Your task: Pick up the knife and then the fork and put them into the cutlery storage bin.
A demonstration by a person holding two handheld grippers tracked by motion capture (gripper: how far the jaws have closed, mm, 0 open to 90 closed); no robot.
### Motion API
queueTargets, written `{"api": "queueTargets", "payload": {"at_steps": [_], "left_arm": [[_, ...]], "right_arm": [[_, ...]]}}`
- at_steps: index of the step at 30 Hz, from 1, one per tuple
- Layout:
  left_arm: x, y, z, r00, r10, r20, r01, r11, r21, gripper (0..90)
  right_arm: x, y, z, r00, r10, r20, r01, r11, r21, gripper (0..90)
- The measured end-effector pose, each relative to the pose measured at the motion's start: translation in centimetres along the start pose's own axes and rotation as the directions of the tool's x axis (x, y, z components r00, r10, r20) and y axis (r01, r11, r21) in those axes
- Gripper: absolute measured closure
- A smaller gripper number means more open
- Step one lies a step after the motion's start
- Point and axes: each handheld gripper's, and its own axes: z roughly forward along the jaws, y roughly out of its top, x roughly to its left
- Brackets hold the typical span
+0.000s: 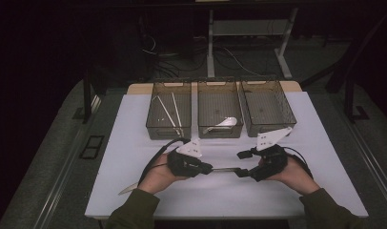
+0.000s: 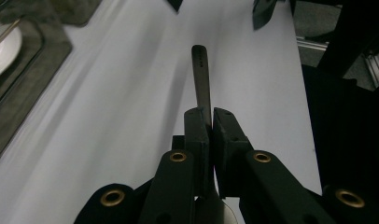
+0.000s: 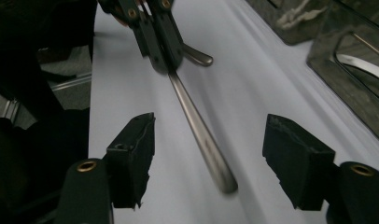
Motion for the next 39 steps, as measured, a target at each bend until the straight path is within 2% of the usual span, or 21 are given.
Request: {"api": "queueTargets", "payload": {"at_steps": [2, 4, 7, 9, 15, 20, 21, 23, 24, 26, 28, 29, 31, 32, 34, 35, 36, 37, 39], "left_arm": [[-0.1, 0.5, 0.6, 0.9999, 0.011, 0.003, -0.011, 0.9999, 0.004, 84.6], [-0.1, 0.7, 0.9, 0.9991, 0.04, 0.012, -0.04, 0.999, 0.019, 84.5], [-0.4, 0.8, 1.1, 0.9987, 0.049, 0.014, -0.05, 0.9986, 0.017, 84.5], [-0.5, 0.8, 1.0, 0.9984, 0.054, 0.015, -0.054, 0.9984, 0.013, 84.5], [-0.9, 1.0, 0.8, 0.997, 0.075, 0.02, -0.075, 0.9972, -0.001, 84.5], [-1.0, 1.1, 0.7, 0.9948, 0.099, 0.025, -0.099, 0.9951, -0.003, 84.5], [-1.0, 1.1, 0.7, 0.9929, 0.116, 0.026, -0.116, 0.9933, 0.0, 84.5], [-1.1, 1.1, 0.8, 0.9928, 0.114, 0.037, -0.114, 0.9935, 0.003, 84.5], [-1.1, 1.1, 0.9, 0.9915, 0.125, 0.038, -0.125, 0.9922, 0.001, 84.4], [-1.1, 1.1, 1.0, 0.9906, 0.125, 0.056, -0.126, 0.992, 0.008, 84.3], [-1.1, 1.0, 1.1, 0.9896, 0.128, 0.066, -0.129, 0.9915, 0.011, 83.4], [-1.1, 1.0, 1.2, 0.9902, 0.127, 0.057, -0.128, 0.9917, 0.012, 82.5], [-1.0, 0.9, 1.1, 0.9929, 0.113, 0.038, -0.113, 0.9935, 0.009, 77.2], [-1.0, 0.8, 1.0, 0.9951, 0.096, 0.025, -0.096, 0.9954, -0.008, 71.9], [-0.8, 0.6, 0.7, 0.9985, 0.055, 0.005, -0.055, 0.998, -0.03, 61.9], [-0.7, 0.4, 0.6, 0.9992, 0.041, -0.002, -0.041, 0.9983, -0.042, 58.8], [-0.6, 0.3, 0.3, 0.9994, 0.027, -0.02, -0.028, 0.9981, -0.054, 55.1], [-0.5, 0.1, 0.0, 0.9996, 0.016, -0.023, -0.018, 0.9977, -0.065, 51.7], [-0.5, -0.4, -0.6, 0.9992, -0.022, -0.033, 0.019, 0.9947, -0.101, 45.7]], "right_arm": [[-0.1, 0.6, 0.5, 0.9997, -0.014, -0.018, 0.015, 1.0, 0.02, 37.2], [-0.3, 1.0, 1.1, 0.9985, -0.042, -0.035, 0.043, 0.998, 0.037, 41.2], [-0.3, 1.2, 1.8, 0.9964, -0.062, -0.058, 0.065, 0.996, 0.064, 46.5], [-0.4, 1.2, 2.3, 0.9933, -0.093, -0.068, 0.099, 0.991, 0.092, 49.6], [-0.2, 1.5, 4.1, 0.9826, -0.124, -0.139, 0.145, 0.978, 0.153, 58.9], [0.3, 1.9, 5.3, 0.9737, -0.156, -0.166, 0.189, 0.96, 0.208, 75.0], [0.4, 1.9, 5.4, 0.9716, -0.17, -0.165, 0.203, 0.955, 0.215, 77.5], [0.4, 2.0, 5.6, 0.9652, -0.196, -0.173, 0.231, 0.948, 0.218, 78.7], [0.7, 2.0, 5.6, 0.9682, -0.18, -0.173, 0.218, 0.949, 0.229, 79.1], [0.9, 1.9, 5.6, 0.9645, -0.194, -0.179, 0.234, 0.943, 0.237, 80.1], [1.3, 1.9, 5.7, 0.964, -0.185, -0.192, 0.229, 0.941, 0.248, 81.3], [1.3, 1.8, 5.8, 0.9621, -0.188, -0.197, 0.235, 0.939, 0.249, 81.7], [1.4, 1.8, 5.9, 0.9652, -0.183, -0.187, 0.228, 0.939, 0.257, 82.5], [1.3, 1.8, 5.9, 0.9662, -0.177, -0.187, 0.222, 0.94, 0.258, 86.9], [1.2, 1.8, 5.7, 0.9689, -0.167, -0.183, 0.211, 0.942, 0.261, 87.0], [1.0, 1.7, 5.6, 0.9687, -0.16, -0.19, 0.208, 0.942, 0.265, 87.0], [0.9, 1.7, 5.5, 0.9702, -0.161, -0.182, 0.205, 0.943, 0.262, 86.9], [0.7, 1.7, 5.3, 0.9717, -0.172, -0.162, 0.212, 0.939, 0.27, 86.9], [0.3, 1.6, 4.9, 0.9717, -0.184, -0.148, 0.218, 0.941, 0.258, 86.9]]}}
